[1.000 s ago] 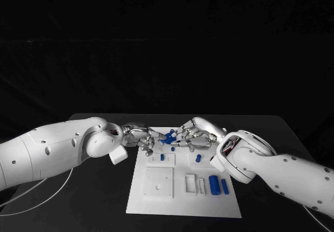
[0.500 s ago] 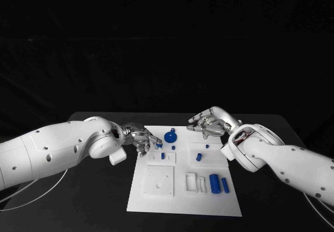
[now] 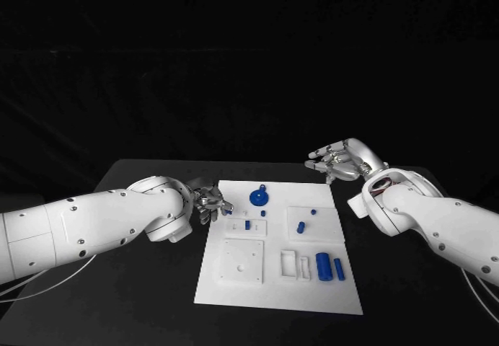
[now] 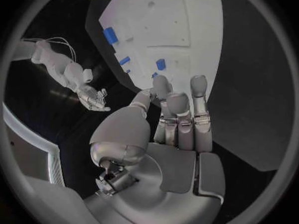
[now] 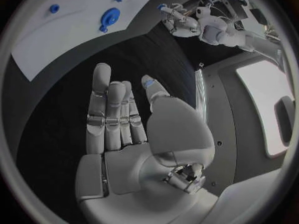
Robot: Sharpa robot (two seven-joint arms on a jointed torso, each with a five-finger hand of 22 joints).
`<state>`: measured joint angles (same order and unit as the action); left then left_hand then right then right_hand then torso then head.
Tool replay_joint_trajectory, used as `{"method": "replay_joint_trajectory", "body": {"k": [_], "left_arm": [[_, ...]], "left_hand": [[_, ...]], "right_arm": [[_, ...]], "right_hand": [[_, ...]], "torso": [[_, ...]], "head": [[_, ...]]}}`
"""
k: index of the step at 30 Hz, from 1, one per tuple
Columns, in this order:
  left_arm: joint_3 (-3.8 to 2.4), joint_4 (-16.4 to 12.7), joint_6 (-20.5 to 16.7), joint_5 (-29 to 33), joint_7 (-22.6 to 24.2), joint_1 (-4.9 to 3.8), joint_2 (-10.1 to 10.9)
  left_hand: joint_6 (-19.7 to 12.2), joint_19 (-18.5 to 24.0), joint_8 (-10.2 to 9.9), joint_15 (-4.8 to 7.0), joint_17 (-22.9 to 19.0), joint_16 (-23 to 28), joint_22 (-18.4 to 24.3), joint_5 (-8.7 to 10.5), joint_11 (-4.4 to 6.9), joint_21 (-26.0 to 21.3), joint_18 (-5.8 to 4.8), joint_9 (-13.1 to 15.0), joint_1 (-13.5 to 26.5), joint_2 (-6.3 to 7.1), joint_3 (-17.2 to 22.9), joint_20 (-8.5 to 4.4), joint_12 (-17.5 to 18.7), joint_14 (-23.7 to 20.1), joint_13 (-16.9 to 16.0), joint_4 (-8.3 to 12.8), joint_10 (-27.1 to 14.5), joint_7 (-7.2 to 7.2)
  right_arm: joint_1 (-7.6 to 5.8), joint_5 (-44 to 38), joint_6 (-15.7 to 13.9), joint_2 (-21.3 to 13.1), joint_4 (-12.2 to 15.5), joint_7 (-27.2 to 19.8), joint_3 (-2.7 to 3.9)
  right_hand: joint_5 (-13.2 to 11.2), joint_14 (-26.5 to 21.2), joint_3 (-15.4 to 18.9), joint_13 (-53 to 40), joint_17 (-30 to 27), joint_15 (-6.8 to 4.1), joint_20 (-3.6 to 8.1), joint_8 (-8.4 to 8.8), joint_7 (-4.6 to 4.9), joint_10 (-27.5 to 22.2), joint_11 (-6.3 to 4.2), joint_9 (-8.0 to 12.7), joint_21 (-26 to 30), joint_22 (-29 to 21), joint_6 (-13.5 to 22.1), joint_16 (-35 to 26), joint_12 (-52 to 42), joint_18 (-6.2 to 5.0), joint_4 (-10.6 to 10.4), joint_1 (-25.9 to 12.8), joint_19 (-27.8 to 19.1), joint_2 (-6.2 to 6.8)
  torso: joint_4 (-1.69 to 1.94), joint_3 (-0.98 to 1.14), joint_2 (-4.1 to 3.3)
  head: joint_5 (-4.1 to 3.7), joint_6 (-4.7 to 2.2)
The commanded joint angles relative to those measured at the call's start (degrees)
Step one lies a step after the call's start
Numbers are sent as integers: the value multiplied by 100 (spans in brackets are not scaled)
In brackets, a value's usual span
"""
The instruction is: Assemble the parts on the task board
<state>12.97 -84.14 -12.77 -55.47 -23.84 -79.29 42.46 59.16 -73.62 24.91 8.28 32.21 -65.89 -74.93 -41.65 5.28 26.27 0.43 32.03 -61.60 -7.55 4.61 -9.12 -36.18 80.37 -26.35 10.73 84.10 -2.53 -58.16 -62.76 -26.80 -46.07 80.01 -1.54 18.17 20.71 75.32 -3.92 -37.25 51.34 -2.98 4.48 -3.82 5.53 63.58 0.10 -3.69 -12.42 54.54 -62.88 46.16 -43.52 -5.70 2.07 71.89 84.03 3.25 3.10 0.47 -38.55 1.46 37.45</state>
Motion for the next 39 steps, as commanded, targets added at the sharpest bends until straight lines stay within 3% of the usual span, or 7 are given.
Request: {"method": "replay_joint_trajectory", "body": {"k": [1, 5, 10, 14, 29, 39], "left_arm": [[35, -33, -580, -841, -476, 29, -40], [74, 26, -679, -1018, -562, 100, -102], [88, 126, -726, -1092, -597, 180, -183], [92, 201, -720, -1118, -602, 243, -267], [92, 419, -342, -1077, -561, 397, -545], [90, 543, 38, -966, -575, 426, -724]], "left_hand": [[380, -55, 31, 1, 55, 9, -70, -45, 24, 44, 79, -10, 11, 56, 544, -14, -40, 49, 2, 527, 244, 347], [408, -61, 41, -2, 174, -24, -79, -94, 29, 63, 89, -29, 21, 80, 548, -6, -89, 73, 4, 532, 246, 357], [419, -60, 49, -5, 219, -36, -81, -104, 28, 70, 93, -35, 34, 88, 545, -1, -107, 79, 6, 526, 247, 361], [422, -62, 55, -7, 268, -51, -85, -103, 30, 83, 100, -44, 35, 92, 545, 4, -128, 85, 10, 527, 246, 362], [415, -44, 67, -22, 321, -39, -84, -54, 18, 111, 122, -74, 36, 84, 538, 29, -159, 91, 33, 524, 244, 360], [400, -33, 85, -22, 334, -24, -83, -34, 16, 124, 125, -77, 32, 61, 530, 31, -166, 92, 36, 529, 239, 358]], "right_arm": [[-17, 151, -115, 12, -126, -152, 17], [-76, 271, -134, 61, -376, -212, 32], [-143, 432, -173, 133, -643, -282, 37], [-189, 539, -210, 191, -825, -329, 39], [-251, 623, -203, 333, -1029, -376, 39], [-267, 630, -163, 418, -1086, -381, 39]], "right_hand": [[44, -46, -38, 16, -9, -8, -37, 25, -10, -28, 4, 8, 25, -4, -19, 31, -32, -99, 3, 16, 172, 57], [91, -72, -42, 56, -25, 0, -44, 27, -1, -47, 12, 9, 43, -12, -2, 17, -15, -94, 16, 23, 148, 79], [131, -87, -19, 291, -139, 11, -57, 26, 6, -4, 16, 8, 166, -139, -4, -90, 111, -89, 44, 22, 147, 84], [178, -65, -22, 529, -279, 4, -50, 26, 5, 40, 14, 8, 273, -311, -5, -184, 199, -70, 74, 16, 185, 84], [263, -85, -34, 706, -362, 5, -50, 27, 6, 25, 15, 8, 285, -459, -7, -187, 178, -59, 79, -9, 190, 81], [289, -91, -42, 752, -385, 6, -49, 26, 6, 19, 16, 8, 280, -511, -4, -183, 163, -56, 75, -15, 190, 87]], "torso": [[19, 6, 64], [31, 18, 106], [33, 22, 130], [27, 37, 135], [35, 21, 120], [40, 13, 112]], "head": [[20, 67], [40, 122], [38, 171], [37, 207], [-38, 275], [-69, 307]]}}
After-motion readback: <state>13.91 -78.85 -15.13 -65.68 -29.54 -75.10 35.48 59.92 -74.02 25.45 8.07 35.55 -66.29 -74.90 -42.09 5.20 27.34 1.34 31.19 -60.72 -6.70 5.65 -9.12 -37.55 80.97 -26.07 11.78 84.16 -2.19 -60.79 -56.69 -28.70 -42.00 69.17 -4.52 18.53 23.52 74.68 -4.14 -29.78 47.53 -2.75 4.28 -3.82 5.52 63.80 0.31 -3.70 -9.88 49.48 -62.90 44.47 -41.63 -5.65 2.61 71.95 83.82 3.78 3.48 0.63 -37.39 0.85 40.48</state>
